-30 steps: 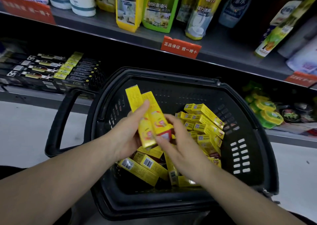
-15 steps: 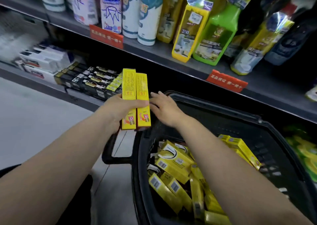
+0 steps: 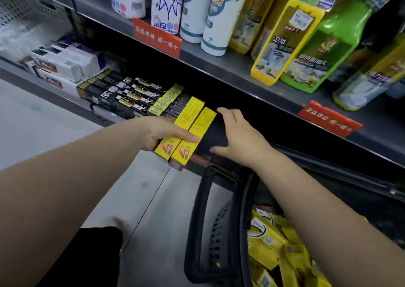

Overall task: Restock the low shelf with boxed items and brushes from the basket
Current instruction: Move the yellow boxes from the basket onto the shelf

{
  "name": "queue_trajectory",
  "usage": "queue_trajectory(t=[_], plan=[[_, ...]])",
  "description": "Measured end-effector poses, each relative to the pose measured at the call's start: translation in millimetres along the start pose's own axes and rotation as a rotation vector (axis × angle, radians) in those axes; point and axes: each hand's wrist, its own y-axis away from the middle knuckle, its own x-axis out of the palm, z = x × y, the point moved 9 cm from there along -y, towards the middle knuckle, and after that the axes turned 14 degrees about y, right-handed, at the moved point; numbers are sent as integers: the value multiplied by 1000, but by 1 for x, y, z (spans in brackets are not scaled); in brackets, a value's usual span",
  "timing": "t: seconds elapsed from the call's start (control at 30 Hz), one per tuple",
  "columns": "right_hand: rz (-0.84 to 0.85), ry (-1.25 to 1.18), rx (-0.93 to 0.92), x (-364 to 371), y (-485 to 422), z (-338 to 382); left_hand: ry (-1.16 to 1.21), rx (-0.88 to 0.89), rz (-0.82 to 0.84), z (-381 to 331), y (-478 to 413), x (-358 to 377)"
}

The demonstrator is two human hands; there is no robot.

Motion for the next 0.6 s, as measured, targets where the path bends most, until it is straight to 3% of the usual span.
queue_trajectory(t=[0.13,0.33,0.47,0.6], plan=[[19,7,-137,7,-36,19,-106,-101,94,13,-23,-8],[109,-254,-85,41,-57,14,21,-165,258,38,-45,-16],[316,13,-112,67,-69,-10,-44,-174,-1,45,-63,-55],[627,382,99,104,-82,-68,88,-122,-111,46,-69,-86]])
